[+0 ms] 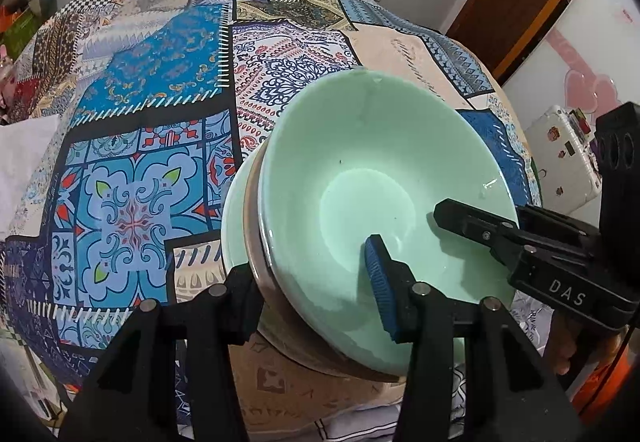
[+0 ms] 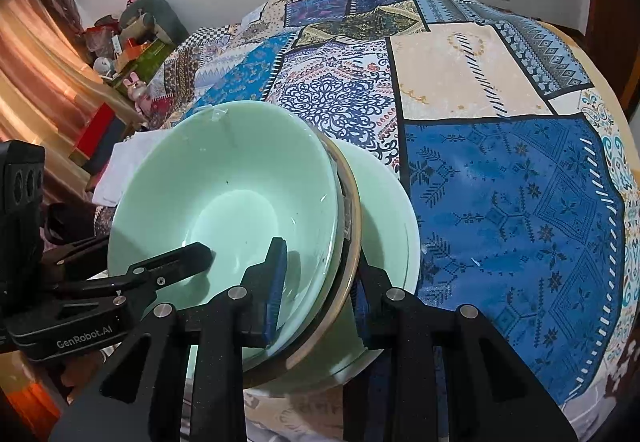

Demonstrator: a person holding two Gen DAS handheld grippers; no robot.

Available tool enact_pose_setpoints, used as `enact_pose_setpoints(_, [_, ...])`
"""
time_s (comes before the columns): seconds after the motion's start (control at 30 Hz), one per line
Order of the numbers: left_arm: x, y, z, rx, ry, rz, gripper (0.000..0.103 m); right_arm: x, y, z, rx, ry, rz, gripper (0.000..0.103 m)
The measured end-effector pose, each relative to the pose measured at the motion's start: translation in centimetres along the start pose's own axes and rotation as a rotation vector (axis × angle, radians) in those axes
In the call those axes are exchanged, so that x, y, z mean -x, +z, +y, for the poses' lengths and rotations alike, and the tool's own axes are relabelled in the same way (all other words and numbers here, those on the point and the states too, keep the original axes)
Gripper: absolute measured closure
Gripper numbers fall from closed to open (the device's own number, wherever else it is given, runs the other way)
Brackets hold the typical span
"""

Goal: Organize plates and bowls
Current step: 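Lower the stacked plates and bowls onto the quilt with both tools, then open both tools and pull them back from the stack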

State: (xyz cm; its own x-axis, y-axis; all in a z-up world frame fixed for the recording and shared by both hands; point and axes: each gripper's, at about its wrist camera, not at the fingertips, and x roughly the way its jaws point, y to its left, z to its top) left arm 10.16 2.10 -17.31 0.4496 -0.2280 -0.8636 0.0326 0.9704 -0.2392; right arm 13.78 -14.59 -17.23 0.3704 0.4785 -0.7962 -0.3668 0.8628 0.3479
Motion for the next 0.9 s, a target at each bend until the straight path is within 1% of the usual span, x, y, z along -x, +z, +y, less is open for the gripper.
enact_pose_setpoints(0.13, [0.0,-0.1,0.1,0.002,-0.001,-0.005,0.056,0.1,-0.2,0.0,0.003,0.013,-0.007,0.073])
enact_pose_setpoints(0.2, [0.2,-0.1,-0.1,-0.013,0.046,-0.031,0.055,0.1,-0.3,0.0,0.004,0.019,-0.011,0.072])
enact_pose_setpoints(0.23, [0.3,-0.1,-0.1,-0.017,0.055,-0.034,0.055,0.1,-0.4,-0.1,0.003,0.018,-0.018,0.072])
enact_pose_setpoints(0.33, [0.8,-0.3,0.4,-0.003,0.057,-0.036,0.052,1.0,-0.8,0.3,0.035,-0.016,-0.052,0.07])
enact_pose_setpoints(0.4, [1.3,-0.5,0.7,0.005,0.063,-0.043,0.051,1.8,-1.0,0.5,0.059,-0.045,-0.081,0.069])
enact_pose_setpoints(0.5, [2.9,-0.6,0.7,0.007,0.074,-0.082,0.051,3.1,-1.2,1.0,0.087,-0.067,-0.113,0.068])
enact_pose_setpoints(0.6, [5.8,-0.7,-0.1,-0.011,0.084,-0.165,0.05,4.9,-1.2,1.2,0.084,-0.06,-0.152,0.068])
enact_pose_setpoints(0.67, [8.0,-0.9,-0.8,-0.024,0.091,-0.231,0.047,6.5,-1.0,1.6,0.091,-0.052,-0.195,0.068])
enact_pose_setpoints(0.73, [10.5,-1.1,-1.5,-0.04,0.091,-0.307,0.044,8.2,-0.8,2.2,0.094,-0.034,-0.243,0.065])
enact_pose_setpoints(0.8, [12.3,-1.3,-2.1,-0.05,0.093,-0.363,0.042,9.8,-0.8,2.8,0.104,-0.025,-0.293,0.06])
enact_pose_setpoints(0.9, [15.4,-1.7,-3.2,-0.078,0.087,-0.457,0.042,12.4,-1.0,4.2,0.142,-0.027,-0.374,0.059])
